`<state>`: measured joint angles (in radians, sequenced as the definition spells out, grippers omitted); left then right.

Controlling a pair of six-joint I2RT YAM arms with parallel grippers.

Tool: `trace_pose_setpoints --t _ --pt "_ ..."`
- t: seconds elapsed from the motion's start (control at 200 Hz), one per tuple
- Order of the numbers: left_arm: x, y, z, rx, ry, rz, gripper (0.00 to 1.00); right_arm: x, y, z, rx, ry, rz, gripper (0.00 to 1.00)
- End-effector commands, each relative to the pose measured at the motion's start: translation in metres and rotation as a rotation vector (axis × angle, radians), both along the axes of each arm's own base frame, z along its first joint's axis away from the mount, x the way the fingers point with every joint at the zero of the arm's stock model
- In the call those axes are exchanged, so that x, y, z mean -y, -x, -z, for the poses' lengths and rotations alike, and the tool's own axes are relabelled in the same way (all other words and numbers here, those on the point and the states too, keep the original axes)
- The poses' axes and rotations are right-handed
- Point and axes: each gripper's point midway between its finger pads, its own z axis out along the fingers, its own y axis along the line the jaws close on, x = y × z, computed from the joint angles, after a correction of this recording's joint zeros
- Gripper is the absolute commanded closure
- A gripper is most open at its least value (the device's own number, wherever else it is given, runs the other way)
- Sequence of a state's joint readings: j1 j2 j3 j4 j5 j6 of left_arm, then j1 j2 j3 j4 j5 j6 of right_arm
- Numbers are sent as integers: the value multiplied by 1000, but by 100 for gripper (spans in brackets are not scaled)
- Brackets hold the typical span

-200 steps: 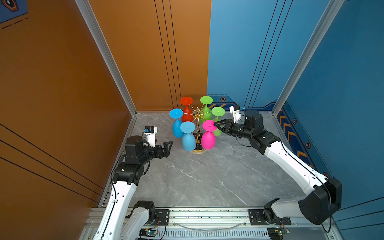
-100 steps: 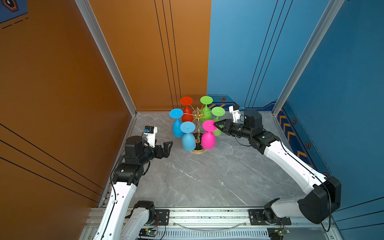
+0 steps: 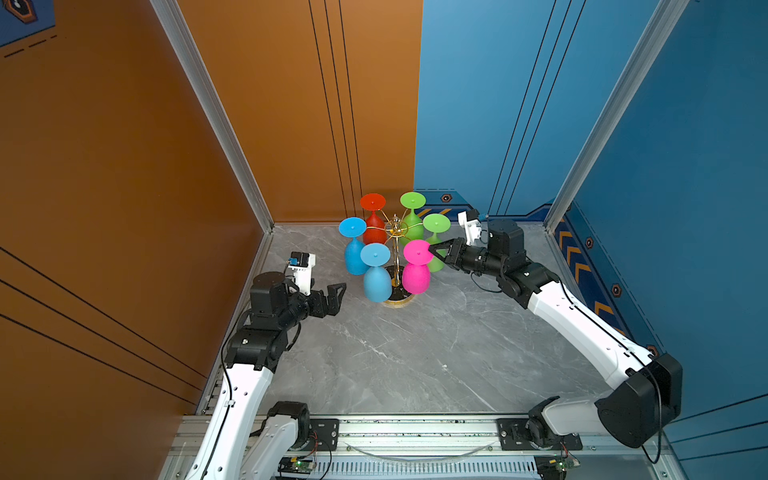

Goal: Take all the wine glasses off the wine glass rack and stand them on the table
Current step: 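Grip the magenta glass foot with the right gripper and slide it off the rack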

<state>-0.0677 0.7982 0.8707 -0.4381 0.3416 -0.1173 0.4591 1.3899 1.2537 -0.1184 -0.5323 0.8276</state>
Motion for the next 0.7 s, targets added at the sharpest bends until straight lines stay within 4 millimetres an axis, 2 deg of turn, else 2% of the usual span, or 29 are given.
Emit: trace_pose_setpoints --t 0.0,0.425,0.696 --pt "4 2 -5 23 0 20 2 -4 4 -22 42 -41 -22 91" --pt "-1 2 -7 39 -7 -10 2 -4 6 -34 55 -97 -38 100" --pt "-1 1 -6 37 -4 -12 2 -7 7 -47 53 -182 -57 100"
